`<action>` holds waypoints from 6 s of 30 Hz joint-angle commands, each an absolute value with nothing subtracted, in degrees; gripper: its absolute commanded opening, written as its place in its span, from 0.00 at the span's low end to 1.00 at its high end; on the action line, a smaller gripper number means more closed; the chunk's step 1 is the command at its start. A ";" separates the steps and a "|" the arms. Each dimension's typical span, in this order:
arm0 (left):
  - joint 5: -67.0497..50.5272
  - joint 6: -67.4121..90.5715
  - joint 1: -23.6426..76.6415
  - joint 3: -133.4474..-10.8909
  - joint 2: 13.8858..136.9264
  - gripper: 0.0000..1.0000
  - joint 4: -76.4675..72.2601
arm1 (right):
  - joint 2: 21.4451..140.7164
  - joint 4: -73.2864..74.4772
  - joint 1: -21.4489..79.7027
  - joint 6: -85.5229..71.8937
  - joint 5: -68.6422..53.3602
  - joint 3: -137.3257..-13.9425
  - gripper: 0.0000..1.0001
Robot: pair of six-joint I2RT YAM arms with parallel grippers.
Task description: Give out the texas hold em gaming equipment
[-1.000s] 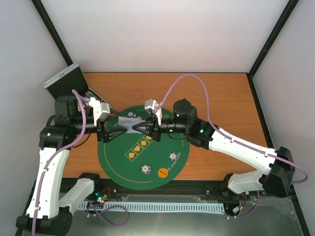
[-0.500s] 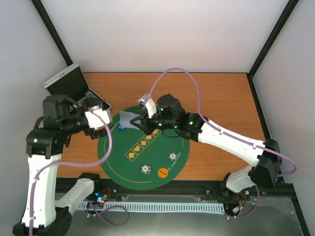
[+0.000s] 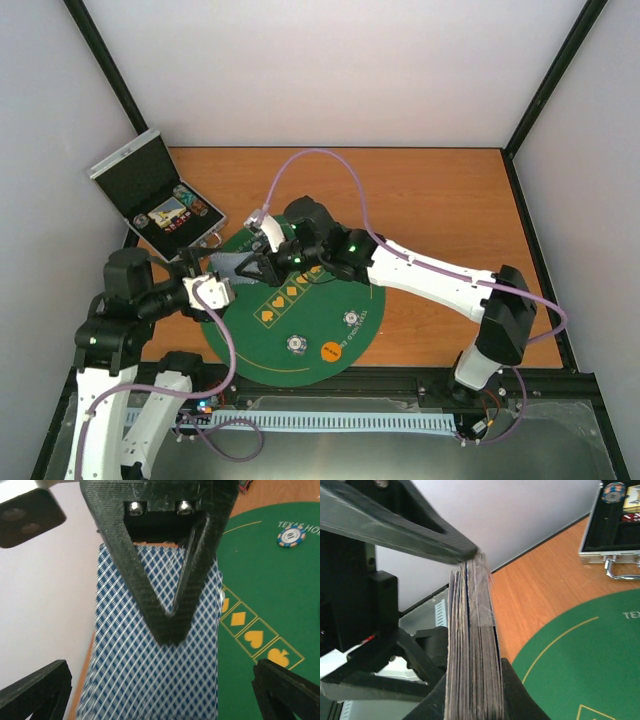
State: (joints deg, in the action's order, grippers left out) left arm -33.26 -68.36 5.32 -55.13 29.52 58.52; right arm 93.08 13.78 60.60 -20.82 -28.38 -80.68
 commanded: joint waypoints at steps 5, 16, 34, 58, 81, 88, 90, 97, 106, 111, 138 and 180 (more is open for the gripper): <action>-35.20 -60.83 5.54 -54.08 32.47 1.00 60.52 | 97.04 11.90 61.34 -20.62 -36.46 -84.30 0.03; -26.94 -65.34 5.54 -52.53 32.16 0.82 54.62 | 97.50 12.70 61.35 -23.49 -35.58 -85.78 0.03; -26.74 -67.50 5.54 -53.08 33.42 0.70 55.90 | 101.91 17.29 61.22 -23.50 -35.95 -91.99 0.03; -31.57 -61.40 5.54 -51.51 34.01 0.40 55.91 | 101.60 15.91 58.28 -23.03 -37.39 -88.53 0.34; -29.53 -56.78 5.55 -48.89 33.14 0.41 56.26 | 97.72 21.51 56.26 -15.58 -25.66 -85.25 0.66; -28.30 -55.61 5.54 -48.45 33.55 0.41 55.07 | 97.97 21.01 56.32 -15.23 -31.74 -85.69 0.67; -28.04 -54.52 5.54 -48.52 33.76 0.41 54.88 | 98.48 20.31 56.38 -15.57 -35.10 -86.12 0.67; -28.07 -54.06 5.54 -48.51 34.36 0.42 55.77 | 98.72 20.12 56.41 -15.03 -36.42 -87.32 0.69; -28.18 -54.27 5.54 -48.89 34.86 0.43 56.12 | 96.01 24.53 55.94 -10.95 -29.55 -88.19 0.68; -28.44 -54.18 5.58 -48.88 34.72 0.42 56.10 | 95.87 26.11 55.75 -10.39 -28.46 -88.47 0.56; -26.62 -53.39 5.56 -47.75 35.40 0.43 56.13 | 95.59 31.44 55.62 -8.74 -24.25 -90.75 0.03; -22.67 -34.98 -3.25 -35.62 25.37 0.48 44.65 | 82.20 31.02 39.99 -8.96 -29.89 -68.15 0.03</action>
